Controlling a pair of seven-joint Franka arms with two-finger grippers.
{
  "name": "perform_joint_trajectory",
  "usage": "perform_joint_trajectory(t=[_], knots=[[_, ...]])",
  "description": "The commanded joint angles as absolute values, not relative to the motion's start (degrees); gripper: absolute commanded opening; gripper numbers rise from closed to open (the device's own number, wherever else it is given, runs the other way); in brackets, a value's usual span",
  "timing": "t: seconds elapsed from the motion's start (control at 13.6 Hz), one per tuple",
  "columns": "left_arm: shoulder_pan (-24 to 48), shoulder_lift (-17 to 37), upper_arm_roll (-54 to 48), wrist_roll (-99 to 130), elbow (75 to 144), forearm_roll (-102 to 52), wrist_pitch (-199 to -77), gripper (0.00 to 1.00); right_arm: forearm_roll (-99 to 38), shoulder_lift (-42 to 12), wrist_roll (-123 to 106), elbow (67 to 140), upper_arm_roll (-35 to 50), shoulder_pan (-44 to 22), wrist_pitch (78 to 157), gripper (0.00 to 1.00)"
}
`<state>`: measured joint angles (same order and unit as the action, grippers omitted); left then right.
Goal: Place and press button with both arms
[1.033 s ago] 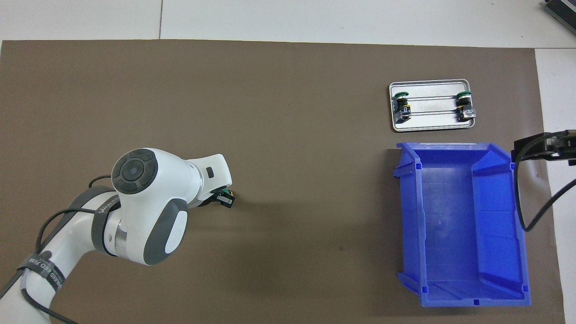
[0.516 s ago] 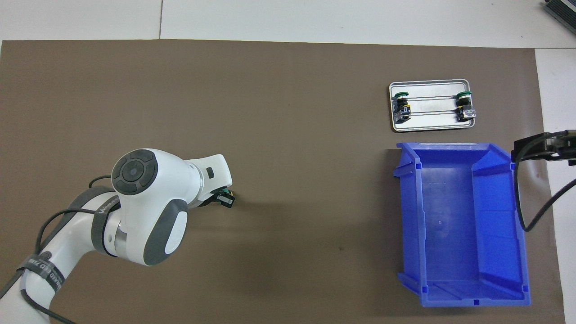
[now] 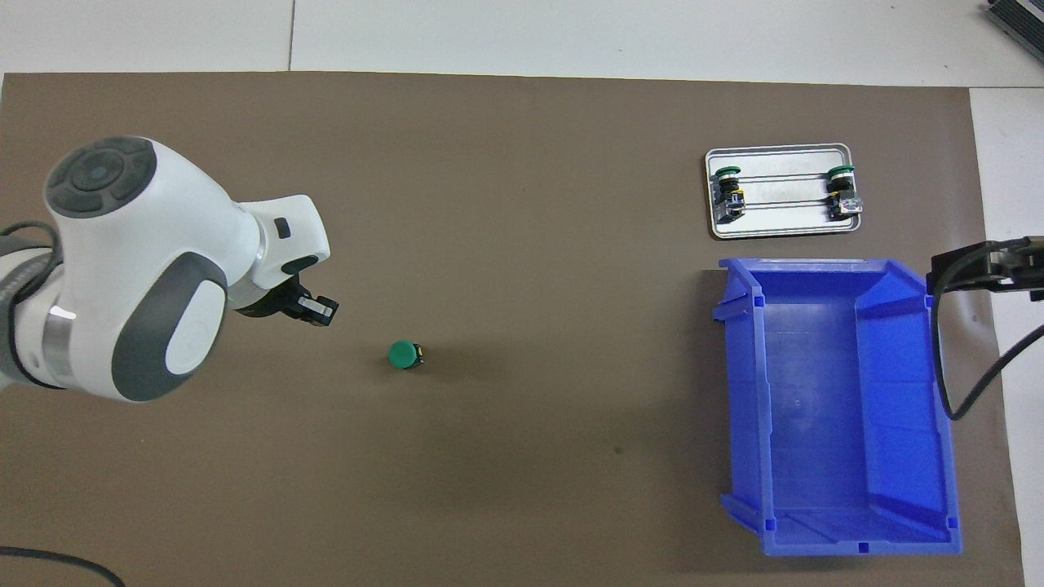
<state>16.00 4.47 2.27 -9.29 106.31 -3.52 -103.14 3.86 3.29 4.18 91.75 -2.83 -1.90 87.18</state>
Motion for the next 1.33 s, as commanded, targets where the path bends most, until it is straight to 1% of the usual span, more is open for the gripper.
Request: perform_joint_trajectory(t=[0.0,0.15,0.3,0.44,0.81,0.96,1.03,1.11,1.25], knots=[[12.14,5.36,1.76,-11.06,104.15,-0.62,-101.07,0.20,3.60,4.92,2.55,93.87,-2.20,-0.88,88.42,1.00],[10.47,5.88,1.76,-11.07,100.48,-0.70,-99.51,0.27,3.60,4.92,2.55,93.87,-2.20,-0.88,88.42,1.00],[8.54,6.41,1.76,-11.07,94.07,-1.40,-94.77,0.29,3.60,4.92,2.55,93.87,-2.20,-0.88,88.42,1.00],[7.82,7.12,1.76,-10.73,91.07,-1.41,-92.21,0.32,3.60,4.92,2.55,93.87,-2.20,-0.88,88.42,1.00],[5.27,6.68,1.93,-10.55,87.45,-1.32,-86.22,0.33,3.60,4.92,2.55,93.87,-2.20,-0.88,88.42,1.00],[5.36,6.50,1.76,-9.94,87.45,-1.32,-86.22,0.36,3.60,4.92,2.55,93.87,-2.20,-0.88,88.42,1.00],[5.36,6.16,1.76,-8.71,87.54,-1.23,-86.31,0.39,3.60,4.92,2.55,93.87,-2.20,-0.88,88.42,1.00],[5.36,5.72,1.67,-7.48,87.63,-1.06,-86.92,0.49,3.60,4.92,2.55,93.87,-2.20,-0.88,88.42,1.00],[5.80,5.36,1.76,-7.38,87.71,-0.79,-89.37,0.76,3.60,4.92,2.55,93.87,-2.20,-0.88,88.42,1.00]])
